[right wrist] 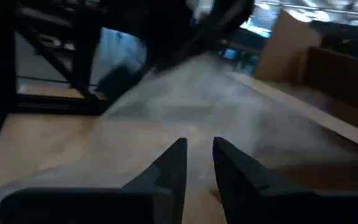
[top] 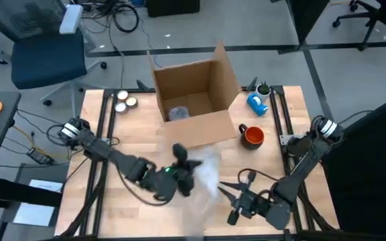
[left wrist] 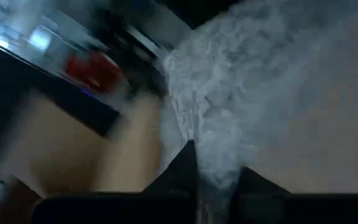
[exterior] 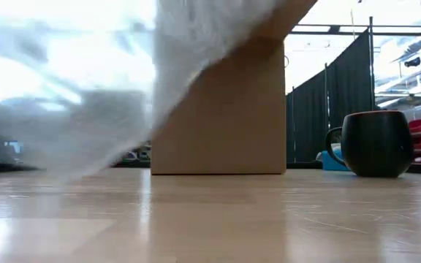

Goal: Wrap mug
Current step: Wrap the black mug with the bubble wrap

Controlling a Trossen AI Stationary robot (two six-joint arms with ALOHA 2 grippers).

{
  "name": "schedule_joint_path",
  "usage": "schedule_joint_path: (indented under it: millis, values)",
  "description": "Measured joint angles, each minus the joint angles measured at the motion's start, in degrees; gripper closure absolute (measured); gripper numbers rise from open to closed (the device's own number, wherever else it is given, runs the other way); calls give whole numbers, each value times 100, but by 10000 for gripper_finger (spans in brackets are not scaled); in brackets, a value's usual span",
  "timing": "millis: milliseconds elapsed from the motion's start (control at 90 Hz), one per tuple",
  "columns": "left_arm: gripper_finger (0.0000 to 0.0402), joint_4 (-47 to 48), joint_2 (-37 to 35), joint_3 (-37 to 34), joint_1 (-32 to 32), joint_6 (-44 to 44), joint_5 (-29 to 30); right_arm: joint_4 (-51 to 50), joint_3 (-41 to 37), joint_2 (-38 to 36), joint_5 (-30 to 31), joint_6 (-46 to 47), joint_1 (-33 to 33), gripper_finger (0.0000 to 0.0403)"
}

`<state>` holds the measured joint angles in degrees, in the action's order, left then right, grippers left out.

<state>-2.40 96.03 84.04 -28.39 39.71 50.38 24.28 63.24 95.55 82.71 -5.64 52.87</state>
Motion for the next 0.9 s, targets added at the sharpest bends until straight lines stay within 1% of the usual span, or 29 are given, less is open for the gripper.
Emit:
schedule_joint_path:
  millis: [78, 156, 278, 367, 467, 589, 689, 789, 844, 900]
  values:
    - [402, -969, -2, 44, -5, 843, -415, 4, 0, 0, 3, 157, 74, 353]
    - [402, -1392, -2, 44, -96, 1318, -631, -3, 0, 2, -19, 283, 168, 353]
    - [402, -1444, -2, -154, -182, 1394, -738, 1, 0, 2, -27, 477, 396, 353]
    - [402, -1757, 5, -432, -205, 1409, -757, 2, 0, 2, -36, 621, 529, 353]
    - [402, -2414, 9, -700, -170, 1408, -838, -5, 0, 2, -39, 812, 599, 353]
    - [402, -3544, 19, -979, -22, 1491, -1432, -1, 0, 2, -38, 1070, 624, 353]
    - [402, -4484, 269, -1013, 181, 1908, -1900, 134, 0, 1, -32, 1095, 699, 353]
    - [401, -4982, 710, -1001, 415, 2095, -2452, 352, 0, -88, -29, 953, 871, 353]
    - [402, -5055, 995, -962, 487, 2100, -2504, 481, 0, -183, 36, 874, 1005, 353]
    - [402, -5059, 1268, -954, 533, 2185, -2407, 492, 27, -263, 191, 769, 1160, 355]
